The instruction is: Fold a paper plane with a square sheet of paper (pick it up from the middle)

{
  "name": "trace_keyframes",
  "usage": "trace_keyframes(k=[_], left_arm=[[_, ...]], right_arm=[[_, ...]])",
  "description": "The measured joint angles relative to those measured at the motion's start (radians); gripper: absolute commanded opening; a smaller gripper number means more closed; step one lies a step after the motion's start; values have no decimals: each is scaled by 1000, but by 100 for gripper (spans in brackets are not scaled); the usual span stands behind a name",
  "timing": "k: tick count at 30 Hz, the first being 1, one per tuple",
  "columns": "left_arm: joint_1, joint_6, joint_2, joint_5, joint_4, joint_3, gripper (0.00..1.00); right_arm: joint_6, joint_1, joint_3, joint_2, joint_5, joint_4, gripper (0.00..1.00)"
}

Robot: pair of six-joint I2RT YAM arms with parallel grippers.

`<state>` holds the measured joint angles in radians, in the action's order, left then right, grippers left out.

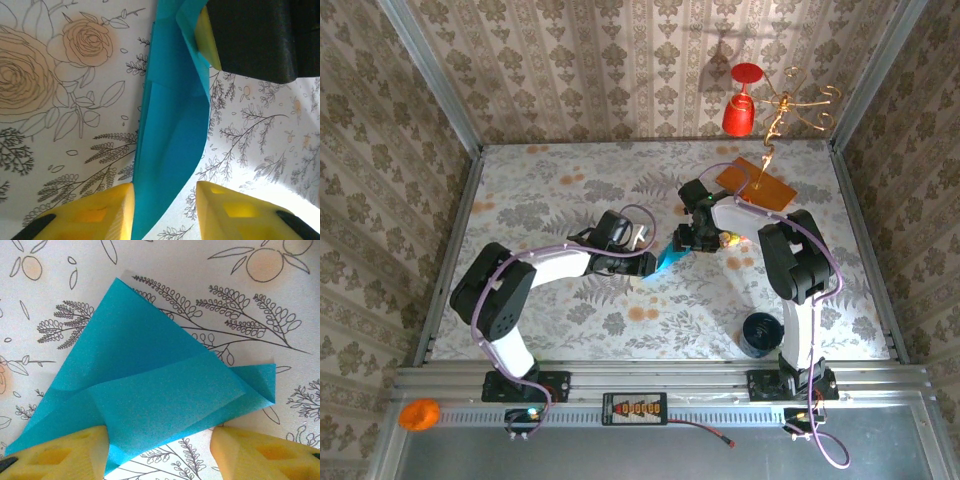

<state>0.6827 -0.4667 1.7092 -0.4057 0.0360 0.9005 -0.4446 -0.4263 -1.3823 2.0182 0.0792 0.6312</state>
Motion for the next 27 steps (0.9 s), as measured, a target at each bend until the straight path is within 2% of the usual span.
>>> trace_keyframes(k=[6,13,20,27], left_arm=[[40,41,5,68,47,43,57],[67,89,59,78,44,71,72],[71,127,96,94,72,107,70],[72,140,124,110,83,132,59]], right_arm=[[0,0,-6,3,3,5,61],[-3,1,-6,3,5,6,61],[-3,1,-6,3,6,6,61],[-3,1,-6,3,6,6,61]])
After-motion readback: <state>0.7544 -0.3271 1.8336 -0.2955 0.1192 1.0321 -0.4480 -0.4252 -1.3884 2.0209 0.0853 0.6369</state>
